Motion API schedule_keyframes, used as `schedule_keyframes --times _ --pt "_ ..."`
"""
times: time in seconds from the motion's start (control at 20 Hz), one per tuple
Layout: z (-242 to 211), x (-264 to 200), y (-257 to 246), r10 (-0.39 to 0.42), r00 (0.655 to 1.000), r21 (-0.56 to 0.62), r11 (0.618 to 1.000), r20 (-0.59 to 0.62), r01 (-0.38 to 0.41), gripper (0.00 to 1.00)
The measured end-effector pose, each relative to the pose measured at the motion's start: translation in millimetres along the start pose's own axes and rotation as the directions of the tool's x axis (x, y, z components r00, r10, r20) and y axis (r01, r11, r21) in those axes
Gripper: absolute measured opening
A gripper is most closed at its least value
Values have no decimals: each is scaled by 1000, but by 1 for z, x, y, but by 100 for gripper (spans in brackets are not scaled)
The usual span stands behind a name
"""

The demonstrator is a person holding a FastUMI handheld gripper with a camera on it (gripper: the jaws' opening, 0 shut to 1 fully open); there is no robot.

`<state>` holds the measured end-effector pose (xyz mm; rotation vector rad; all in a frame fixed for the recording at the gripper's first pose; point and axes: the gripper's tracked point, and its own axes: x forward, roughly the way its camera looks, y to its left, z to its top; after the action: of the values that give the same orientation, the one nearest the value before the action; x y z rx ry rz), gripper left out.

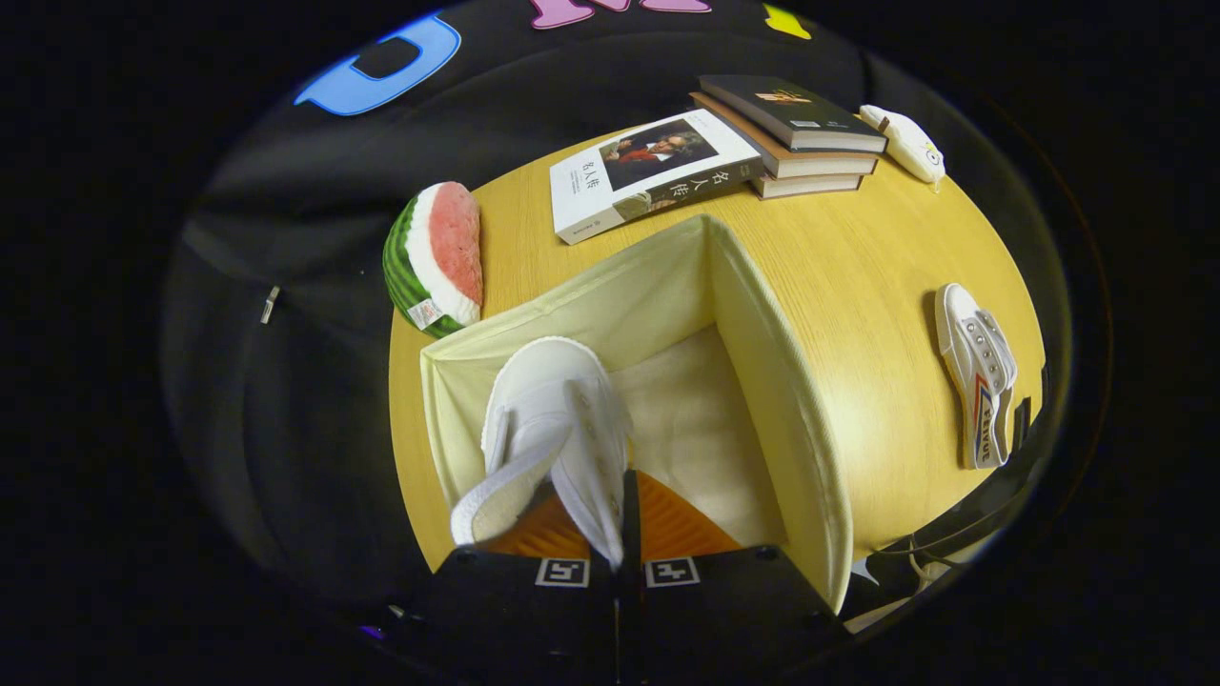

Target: Open the storage box then place both shoes into the box .Put the left shoe in first, then the right shoe, with the right side of both shoes facing outward in a uniform manner.

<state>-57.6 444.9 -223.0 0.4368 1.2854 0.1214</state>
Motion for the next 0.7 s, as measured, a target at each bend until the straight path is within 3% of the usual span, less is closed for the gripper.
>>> schedule_keyframes --times 0.2,0.3,0.4,0.55,0.7 --pt "-5 5 11 49 999 17 999 2 -49 8" --pt "-3 4 20 99 995 15 995 8 -99 17" --pt "0 -5 35 169 986 27 985 7 -169 39" --pt "2 -19 42 206 978 -11 979 14 -206 100" --pt "3 -28 40 223 974 -44 974 24 -222 99"
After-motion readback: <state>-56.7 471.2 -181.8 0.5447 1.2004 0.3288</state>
